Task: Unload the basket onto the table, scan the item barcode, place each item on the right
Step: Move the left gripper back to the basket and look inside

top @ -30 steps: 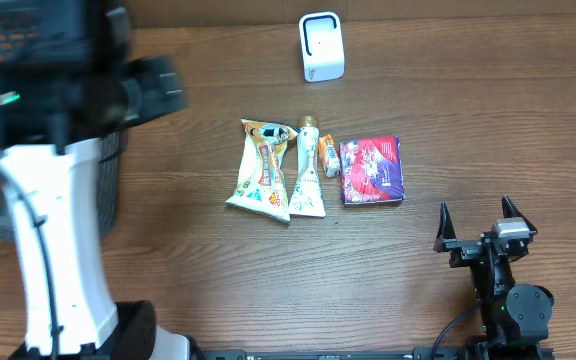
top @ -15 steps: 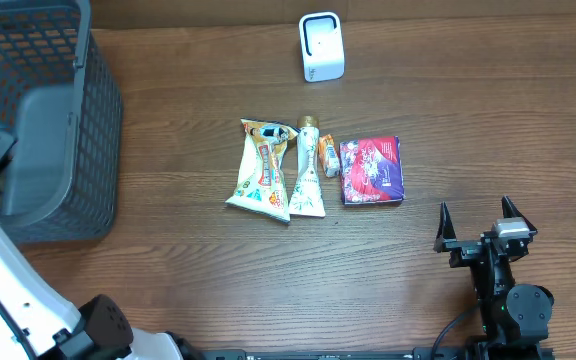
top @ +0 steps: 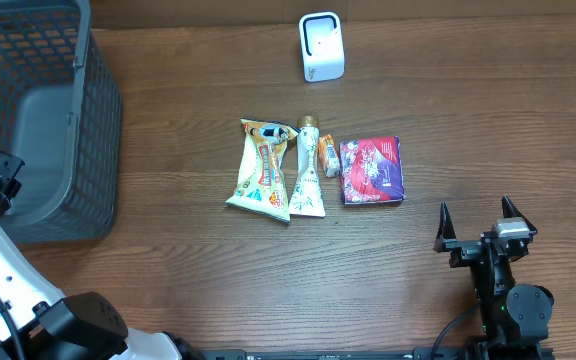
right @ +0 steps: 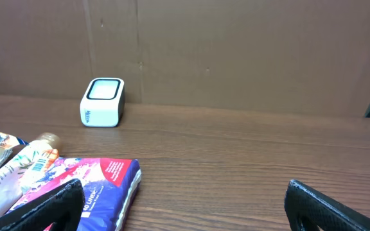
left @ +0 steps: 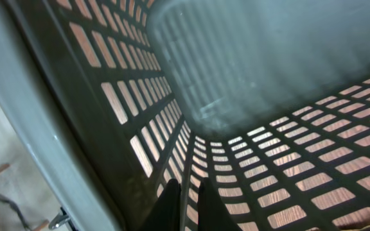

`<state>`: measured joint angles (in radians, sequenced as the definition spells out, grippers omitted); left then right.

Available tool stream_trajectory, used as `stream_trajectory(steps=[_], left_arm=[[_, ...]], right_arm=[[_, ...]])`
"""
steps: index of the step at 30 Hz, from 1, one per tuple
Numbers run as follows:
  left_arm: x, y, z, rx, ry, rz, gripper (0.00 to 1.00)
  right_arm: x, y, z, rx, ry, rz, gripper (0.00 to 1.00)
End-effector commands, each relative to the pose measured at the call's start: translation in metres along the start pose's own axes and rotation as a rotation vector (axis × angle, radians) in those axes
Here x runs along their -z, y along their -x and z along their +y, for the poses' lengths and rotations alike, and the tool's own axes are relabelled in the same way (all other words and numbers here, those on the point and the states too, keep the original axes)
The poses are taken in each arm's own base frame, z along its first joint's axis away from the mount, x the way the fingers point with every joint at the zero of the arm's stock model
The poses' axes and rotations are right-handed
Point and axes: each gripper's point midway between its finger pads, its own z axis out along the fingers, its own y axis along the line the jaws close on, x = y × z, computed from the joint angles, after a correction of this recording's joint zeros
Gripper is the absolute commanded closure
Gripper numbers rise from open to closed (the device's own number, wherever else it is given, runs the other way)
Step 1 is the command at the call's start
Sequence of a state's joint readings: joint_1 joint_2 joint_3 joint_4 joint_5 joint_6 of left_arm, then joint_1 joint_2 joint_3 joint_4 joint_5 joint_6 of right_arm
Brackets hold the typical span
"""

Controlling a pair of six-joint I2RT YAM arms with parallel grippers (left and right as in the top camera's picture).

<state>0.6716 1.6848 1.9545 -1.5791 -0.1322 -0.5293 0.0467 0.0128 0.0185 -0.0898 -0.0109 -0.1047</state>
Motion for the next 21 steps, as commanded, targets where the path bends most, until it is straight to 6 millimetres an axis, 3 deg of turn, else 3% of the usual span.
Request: stream_trajectory(steps=[1, 8, 21], left_arm=[[0.001, -0.001, 0.005, 0.031, 0.018, 0.000, 0.96], [0.003, -0.007, 0.029, 0.096, 0.140, 0.002, 0.96], [0.006, -0.016, 0.028, 0.125, 0.125, 0.033, 0.96]], right_arm=[[0.000, -0.001, 0.001, 0.001, 0.002, -0.006, 0.00], [0.000, -0.001, 0.001, 0.001, 0.002, -0.006, 0.00], [0.000, -0.001, 0.001, 0.001, 0.002, -0.006, 0.00]])
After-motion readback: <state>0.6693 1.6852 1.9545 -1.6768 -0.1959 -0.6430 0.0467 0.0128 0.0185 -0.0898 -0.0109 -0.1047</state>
